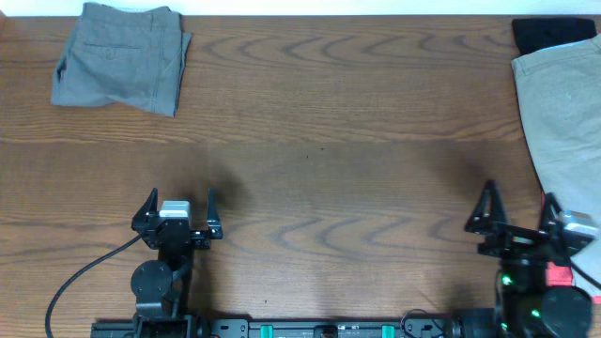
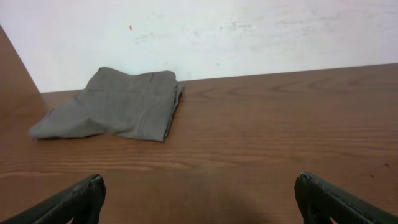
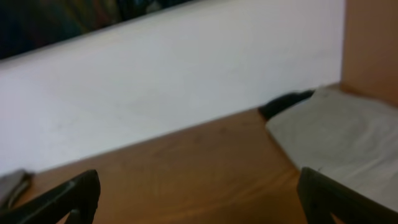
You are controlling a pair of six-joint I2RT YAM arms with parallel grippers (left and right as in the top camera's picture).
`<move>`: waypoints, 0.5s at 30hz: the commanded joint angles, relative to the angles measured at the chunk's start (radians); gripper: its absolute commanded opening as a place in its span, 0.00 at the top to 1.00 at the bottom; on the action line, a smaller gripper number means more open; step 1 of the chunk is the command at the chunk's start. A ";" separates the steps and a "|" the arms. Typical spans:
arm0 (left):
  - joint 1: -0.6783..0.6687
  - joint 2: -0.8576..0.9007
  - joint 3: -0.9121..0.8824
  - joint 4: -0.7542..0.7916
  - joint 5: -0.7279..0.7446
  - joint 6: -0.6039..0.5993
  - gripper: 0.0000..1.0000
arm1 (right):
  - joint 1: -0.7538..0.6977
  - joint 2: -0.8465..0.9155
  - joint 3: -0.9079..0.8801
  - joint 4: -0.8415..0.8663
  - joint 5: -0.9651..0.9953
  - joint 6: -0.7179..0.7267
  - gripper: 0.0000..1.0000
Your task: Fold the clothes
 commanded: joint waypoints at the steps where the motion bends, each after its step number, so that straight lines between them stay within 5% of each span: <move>1: 0.006 -0.007 -0.021 -0.027 -0.002 0.016 0.02 | 0.009 -0.063 -0.128 0.078 -0.061 -0.016 0.01; 15: 0.006 -0.007 -0.021 -0.027 -0.002 0.016 0.02 | 0.008 -0.089 -0.451 0.433 -0.156 -0.087 0.01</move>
